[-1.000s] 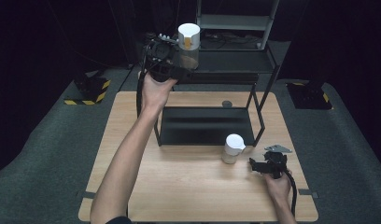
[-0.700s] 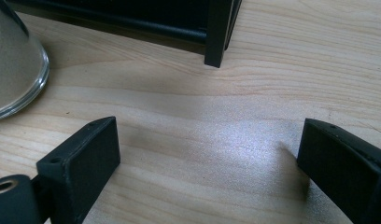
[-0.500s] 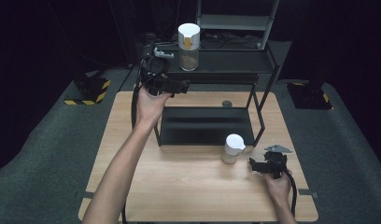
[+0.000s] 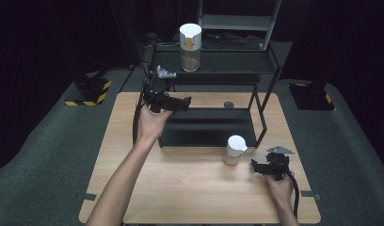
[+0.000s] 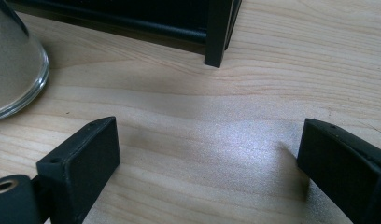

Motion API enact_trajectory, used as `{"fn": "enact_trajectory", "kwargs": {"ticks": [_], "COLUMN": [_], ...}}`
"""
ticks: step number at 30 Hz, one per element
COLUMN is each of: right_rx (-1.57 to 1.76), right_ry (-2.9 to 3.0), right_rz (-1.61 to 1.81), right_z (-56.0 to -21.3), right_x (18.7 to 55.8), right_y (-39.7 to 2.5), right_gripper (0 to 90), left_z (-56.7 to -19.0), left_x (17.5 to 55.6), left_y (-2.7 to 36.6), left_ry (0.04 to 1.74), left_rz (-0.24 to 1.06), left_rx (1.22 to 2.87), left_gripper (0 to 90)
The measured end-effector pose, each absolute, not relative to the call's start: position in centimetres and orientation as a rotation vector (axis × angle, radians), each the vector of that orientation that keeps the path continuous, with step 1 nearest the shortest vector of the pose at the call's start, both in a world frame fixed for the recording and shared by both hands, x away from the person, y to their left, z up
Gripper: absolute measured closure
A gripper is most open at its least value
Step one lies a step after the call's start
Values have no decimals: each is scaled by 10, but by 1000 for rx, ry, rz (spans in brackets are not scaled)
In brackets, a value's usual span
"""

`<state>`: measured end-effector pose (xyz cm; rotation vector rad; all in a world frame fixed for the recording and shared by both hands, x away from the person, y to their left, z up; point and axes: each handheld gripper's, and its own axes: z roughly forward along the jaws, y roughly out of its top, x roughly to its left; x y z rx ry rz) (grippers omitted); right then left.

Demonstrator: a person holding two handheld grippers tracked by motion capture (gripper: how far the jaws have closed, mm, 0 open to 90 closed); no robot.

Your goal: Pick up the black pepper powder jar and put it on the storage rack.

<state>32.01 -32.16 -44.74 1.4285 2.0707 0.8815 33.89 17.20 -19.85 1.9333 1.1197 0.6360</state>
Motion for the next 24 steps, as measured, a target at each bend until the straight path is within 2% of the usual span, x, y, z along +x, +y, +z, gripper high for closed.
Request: {"fn": "enact_trajectory", "kwargs": {"ticks": [24], "right_rx": [1428], "right_ry": [2071], "right_rz": [882], "right_z": [-447], "right_x": [320], "right_y": [-322], "right_gripper": [54], "left_z": [-265], "left_x": [330], "left_y": [165], "left_ry": [1134], "left_rz": [608], "left_rx": [1984], "left_gripper": [67]}}
